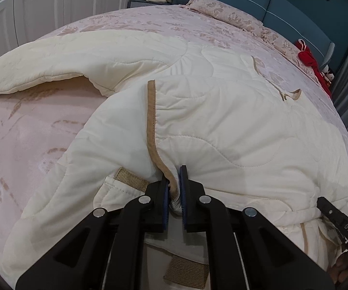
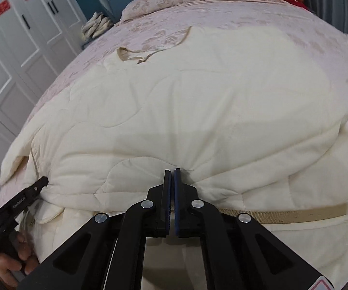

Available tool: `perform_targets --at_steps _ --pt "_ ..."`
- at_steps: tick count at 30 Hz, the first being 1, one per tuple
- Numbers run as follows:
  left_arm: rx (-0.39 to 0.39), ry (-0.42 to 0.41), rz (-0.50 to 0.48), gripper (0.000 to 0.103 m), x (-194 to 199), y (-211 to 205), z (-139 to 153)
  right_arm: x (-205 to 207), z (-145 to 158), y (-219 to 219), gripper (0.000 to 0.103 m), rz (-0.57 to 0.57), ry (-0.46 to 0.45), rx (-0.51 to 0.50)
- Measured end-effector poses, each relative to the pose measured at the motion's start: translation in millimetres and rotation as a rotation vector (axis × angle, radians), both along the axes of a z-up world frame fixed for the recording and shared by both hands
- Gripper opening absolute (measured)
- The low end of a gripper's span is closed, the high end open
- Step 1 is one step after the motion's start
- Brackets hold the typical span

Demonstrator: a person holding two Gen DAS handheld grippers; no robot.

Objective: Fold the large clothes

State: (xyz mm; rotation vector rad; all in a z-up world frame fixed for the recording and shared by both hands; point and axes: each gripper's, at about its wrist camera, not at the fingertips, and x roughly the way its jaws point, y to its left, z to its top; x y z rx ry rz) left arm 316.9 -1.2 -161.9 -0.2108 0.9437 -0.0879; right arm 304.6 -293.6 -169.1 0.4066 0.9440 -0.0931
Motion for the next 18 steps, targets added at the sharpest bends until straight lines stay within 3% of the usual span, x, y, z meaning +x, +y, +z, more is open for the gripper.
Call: perform_targets --at_steps 3,9,11,12,13,16,18 --pt "-0.004 -0.003 0.003 0.008 1.4 -0.2 -0.4 4.6 -4.0 -3.5 0.000 -0.016 0.010 0.036" --pt "-0.106 0.039 0.019 0.008 20.2 17.6 9.5 6.3 11.4 4.2 0.000 -0.043 0.022 0.034" --pt "-0.117 0.036 0.016 0.013 19.6 26.8 17.5 -7.2 29.1 12.2 0.010 -0.053 0.007 0.025" --pt "-0.116 0.017 0.033 0.019 15.0 36.3 25.9 -18.8 36.5 16.9 0.018 -0.053 -0.001 0.009" --pt "-0.127 -0.022 0.059 0.043 6.4 54.2 39.5 -29.2 45.7 24.0 0.028 -0.045 -0.014 -0.018" --pt "-0.173 -0.147 0.167 0.085 -17.2 119.8 69.5 -60.8 64.3 43.1 0.047 -0.020 -0.037 -0.081" --pt "-0.184 -0.157 0.252 0.088 -18.2 173.9 75.2 -77.6 69.1 55.9 0.048 0.017 -0.030 -0.096"
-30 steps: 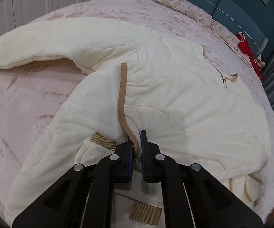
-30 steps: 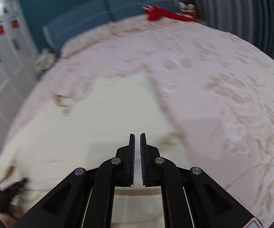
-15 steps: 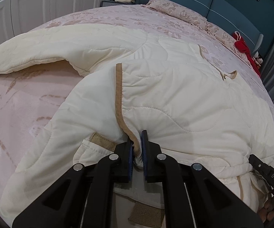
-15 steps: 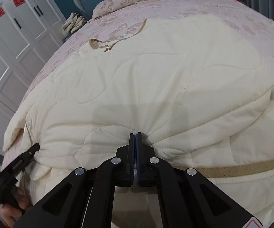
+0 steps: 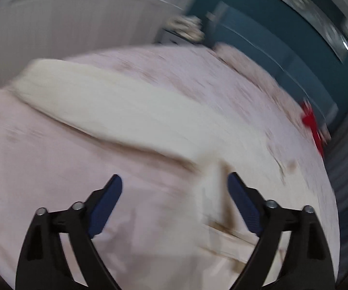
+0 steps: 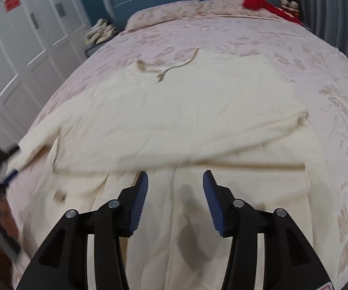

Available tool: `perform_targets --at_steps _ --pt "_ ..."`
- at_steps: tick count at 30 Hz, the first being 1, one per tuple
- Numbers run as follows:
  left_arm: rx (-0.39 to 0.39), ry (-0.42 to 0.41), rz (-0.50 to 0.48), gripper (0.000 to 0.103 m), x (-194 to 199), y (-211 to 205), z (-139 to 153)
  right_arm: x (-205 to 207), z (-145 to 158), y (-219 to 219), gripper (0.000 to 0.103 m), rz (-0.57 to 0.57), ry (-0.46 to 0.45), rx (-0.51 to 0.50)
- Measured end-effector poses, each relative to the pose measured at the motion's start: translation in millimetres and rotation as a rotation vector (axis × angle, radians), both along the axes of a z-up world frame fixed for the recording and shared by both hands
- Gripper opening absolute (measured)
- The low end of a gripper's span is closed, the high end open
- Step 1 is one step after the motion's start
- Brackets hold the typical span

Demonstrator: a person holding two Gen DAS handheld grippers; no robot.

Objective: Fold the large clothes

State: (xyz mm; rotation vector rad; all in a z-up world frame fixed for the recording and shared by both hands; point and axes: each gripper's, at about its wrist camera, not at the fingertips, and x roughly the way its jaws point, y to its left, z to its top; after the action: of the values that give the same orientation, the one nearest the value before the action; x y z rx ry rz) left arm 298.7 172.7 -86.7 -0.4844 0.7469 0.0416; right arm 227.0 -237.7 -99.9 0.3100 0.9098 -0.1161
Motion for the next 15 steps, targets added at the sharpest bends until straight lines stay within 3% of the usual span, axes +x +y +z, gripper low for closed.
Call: perform_targets --at_steps 5,8,11,12,13,15 --pt "-0.047 0.075 0.289 0.087 19.3 146.9 -18.0 -30.8 -3.9 27.6 0.051 0.061 0.067 0.013" --pt "-0.140 0.140 0.408 0.081 35.9 216.4 -42.7 -46.1 -7.3 42.7 0.051 0.066 0.103 0.039" --pt "-0.204 0.172 0.412 0.042 51.9 239.5 -56.7 -54.7 -11.3 57.9 0.051 0.087 0.130 0.036" --pt "-0.219 0.167 0.373 0.014 61.5 237.8 -55.0 -55.1 -12.6 61.7 0.051 0.092 0.136 0.030" --pt "-0.207 0.173 0.341 0.007 71.7 229.8 -48.3 -55.2 -14.0 64.4 0.051 0.098 0.142 0.028" --pt "-0.162 0.105 0.253 0.005 85.4 201.0 -16.6 -56.3 -14.0 69.9 0.051 0.104 0.145 0.030"
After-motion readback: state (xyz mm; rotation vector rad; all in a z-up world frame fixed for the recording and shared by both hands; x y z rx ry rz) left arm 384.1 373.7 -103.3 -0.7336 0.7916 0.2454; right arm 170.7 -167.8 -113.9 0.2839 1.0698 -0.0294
